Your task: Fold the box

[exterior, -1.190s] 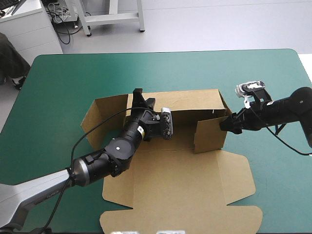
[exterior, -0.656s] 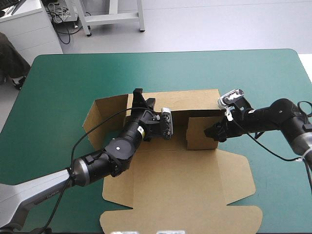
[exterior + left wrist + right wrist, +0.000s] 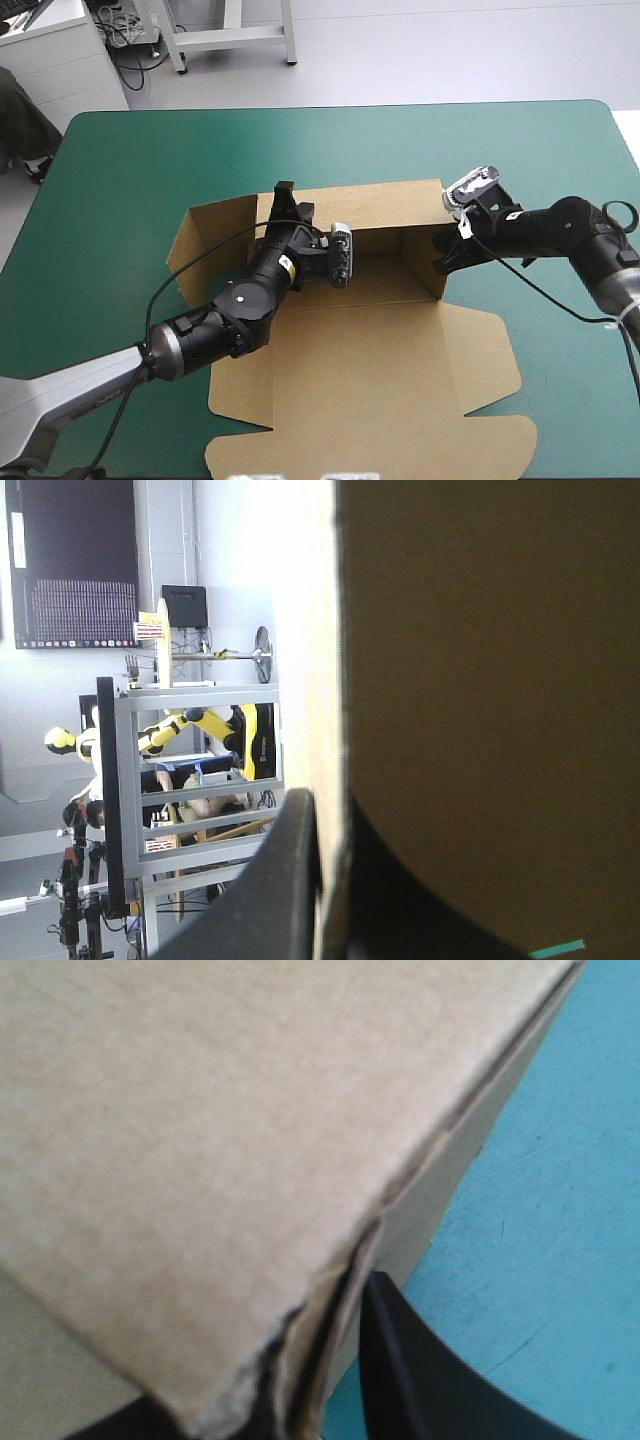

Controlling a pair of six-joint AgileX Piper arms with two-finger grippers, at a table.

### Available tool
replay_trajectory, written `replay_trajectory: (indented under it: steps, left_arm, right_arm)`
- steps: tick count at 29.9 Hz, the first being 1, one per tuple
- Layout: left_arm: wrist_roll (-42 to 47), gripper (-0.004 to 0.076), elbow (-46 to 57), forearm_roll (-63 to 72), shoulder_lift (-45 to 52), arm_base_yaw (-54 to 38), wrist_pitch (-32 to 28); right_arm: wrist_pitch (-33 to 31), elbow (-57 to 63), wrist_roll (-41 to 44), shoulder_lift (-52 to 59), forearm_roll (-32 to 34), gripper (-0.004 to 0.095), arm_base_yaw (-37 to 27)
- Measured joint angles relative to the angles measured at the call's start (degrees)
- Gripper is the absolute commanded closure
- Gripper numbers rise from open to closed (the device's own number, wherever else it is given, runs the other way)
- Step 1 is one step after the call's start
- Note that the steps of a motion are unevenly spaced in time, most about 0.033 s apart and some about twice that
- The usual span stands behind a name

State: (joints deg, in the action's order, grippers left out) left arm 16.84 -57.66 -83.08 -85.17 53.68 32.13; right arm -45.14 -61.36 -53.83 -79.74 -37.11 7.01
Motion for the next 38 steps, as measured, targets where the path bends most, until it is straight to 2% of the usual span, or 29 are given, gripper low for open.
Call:
replay_trajectory:
  steps: [5,15,19,25,27,29,32,38]
  left_arm:
    - [0.11,0.0731,-0.06,0.02,-0.11,0.00,0.11]
    - [0.28,0.0374,0.05,2.56,2.34,4.67,-1.03]
    - [0.81,0.0298,-1.49,3.10,3.77,9.93,2.53]
    - [1.87,0.0301,-4.67,3.09,5.80,15.81,7.34]
    - [2.15,0.0336,-5.36,3.03,6.39,16.81,9.03]
    - [2.22,0.0454,-5.74,2.78,6.91,17.11,10.59]
    - [2.33,0.0745,-5.85,2.66,7.50,17.11,12.25]
    - [2.36,0.0728,-6.29,4.46,8.08,16.97,12.75]
  right_arm:
    - [0.61,-0.06,1.60,0.00,0.05,0.0927,-0.17]
    - [7.24,-0.01,14.69,-0.05,4.19,0.0920,0.14]
    - [12.16,-0.09,20.06,-0.05,7.69,0.0920,0.14]
    - [14.33,-3.49,28.93,-1.16,16.85,0.0926,0.14]
    - [13.82,-4.83,30.86,-1.50,19.18,0.0926,0.14]
    - [13.09,-5.60,31.94,-1.72,20.31,0.0926,0.14]
    - [12.33,-5.83,32.41,-1.78,20.64,0.0926,0.14]
    - [10.37,-5.88,32.67,-1.78,20.58,0.0926,0.14]
